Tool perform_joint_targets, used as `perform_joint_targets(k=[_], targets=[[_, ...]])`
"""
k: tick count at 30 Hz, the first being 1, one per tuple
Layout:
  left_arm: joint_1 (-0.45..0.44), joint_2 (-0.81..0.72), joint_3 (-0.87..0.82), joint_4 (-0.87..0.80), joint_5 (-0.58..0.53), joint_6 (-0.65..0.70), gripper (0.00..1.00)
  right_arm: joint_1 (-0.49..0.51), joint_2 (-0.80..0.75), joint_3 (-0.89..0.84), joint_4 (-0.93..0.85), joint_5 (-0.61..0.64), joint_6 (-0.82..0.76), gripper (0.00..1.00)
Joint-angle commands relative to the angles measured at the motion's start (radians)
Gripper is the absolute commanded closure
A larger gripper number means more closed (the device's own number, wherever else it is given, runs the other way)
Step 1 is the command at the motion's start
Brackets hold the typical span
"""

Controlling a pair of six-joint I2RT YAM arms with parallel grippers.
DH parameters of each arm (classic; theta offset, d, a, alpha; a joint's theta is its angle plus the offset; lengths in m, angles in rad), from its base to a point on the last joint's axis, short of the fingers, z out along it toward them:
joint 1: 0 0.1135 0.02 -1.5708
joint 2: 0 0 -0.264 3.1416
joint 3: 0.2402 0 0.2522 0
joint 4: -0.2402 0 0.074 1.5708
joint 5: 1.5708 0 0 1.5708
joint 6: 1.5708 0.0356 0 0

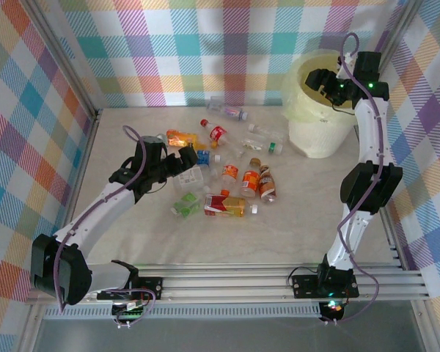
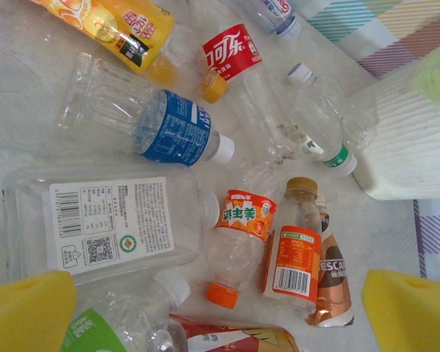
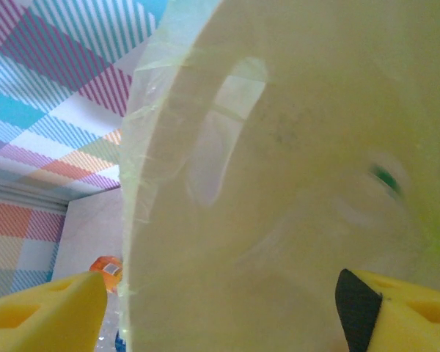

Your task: Put the plastic bottles in the bin

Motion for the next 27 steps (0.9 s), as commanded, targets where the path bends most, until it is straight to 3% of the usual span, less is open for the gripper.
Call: perform_joint_targets(k=[1,17,20,27], targets=[[0.003,0.006,0.005,0.016,-0.009,0.006,0.00,-0.002,-0.012,0.001,0.028,-0.058,-0.011,0.16],[0.003,-0.007,-0.010,-0.161,-0.160,-0.075,0.00,-0.001,-0.164,0.021,0.031,0.064,-0.100,0.07],[0.004,-0.016,-0.004,-0.234,-0.215,-0.147,0.00,-0.002,-0.225,-0.038,0.051,0.061,-0.114,0.01],[-0.002,-0.069,-0.007,-0.380,-0.291,-0.306,0.00,-0.001,-0.468,-0.357,0.205,0.029,-0.063,0.00]])
